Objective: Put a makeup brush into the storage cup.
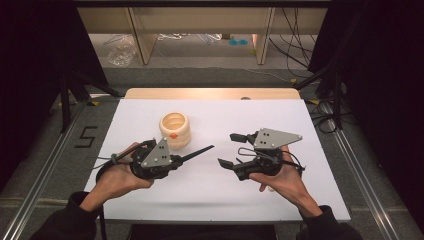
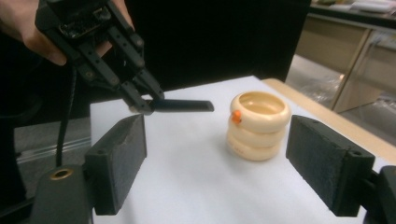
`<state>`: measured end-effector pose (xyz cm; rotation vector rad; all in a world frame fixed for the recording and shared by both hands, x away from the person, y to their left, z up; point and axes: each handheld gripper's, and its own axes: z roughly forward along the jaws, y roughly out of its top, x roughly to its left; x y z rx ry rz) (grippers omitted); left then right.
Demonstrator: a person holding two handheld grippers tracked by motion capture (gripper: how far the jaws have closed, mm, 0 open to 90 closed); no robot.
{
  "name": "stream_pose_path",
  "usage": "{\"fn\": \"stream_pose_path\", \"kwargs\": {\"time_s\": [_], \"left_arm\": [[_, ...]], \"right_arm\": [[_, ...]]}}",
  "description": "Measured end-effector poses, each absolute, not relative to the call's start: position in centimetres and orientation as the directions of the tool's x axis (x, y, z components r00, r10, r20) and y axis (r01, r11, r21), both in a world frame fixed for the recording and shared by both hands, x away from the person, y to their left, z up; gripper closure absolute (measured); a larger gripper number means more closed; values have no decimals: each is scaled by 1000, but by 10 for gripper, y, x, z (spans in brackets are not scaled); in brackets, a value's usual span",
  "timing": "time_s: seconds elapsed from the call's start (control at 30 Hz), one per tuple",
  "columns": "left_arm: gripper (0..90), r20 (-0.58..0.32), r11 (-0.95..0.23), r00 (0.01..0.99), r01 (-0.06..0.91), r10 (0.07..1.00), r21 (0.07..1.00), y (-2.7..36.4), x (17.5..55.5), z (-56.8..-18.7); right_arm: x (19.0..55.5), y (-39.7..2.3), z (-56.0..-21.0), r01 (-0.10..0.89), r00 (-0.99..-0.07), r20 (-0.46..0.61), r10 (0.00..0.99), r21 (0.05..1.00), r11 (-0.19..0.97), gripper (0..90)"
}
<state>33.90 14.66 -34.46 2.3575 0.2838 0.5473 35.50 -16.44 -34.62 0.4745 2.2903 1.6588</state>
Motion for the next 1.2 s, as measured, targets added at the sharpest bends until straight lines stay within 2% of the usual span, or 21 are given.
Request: {"fn": "stream_pose_path", "kwargs": {"time_s": [0.53,1.2], "left_arm": [[783,329,-750,888,28,323,661,144,337,-343],[783,346,-765,886,15,308,644,140,337,-345]], "right_arm": [[366,-148,-345,114,-934,-19,358,931,346,243],[376,-132,-346,122,-952,-16,307,897,424,395]]}}
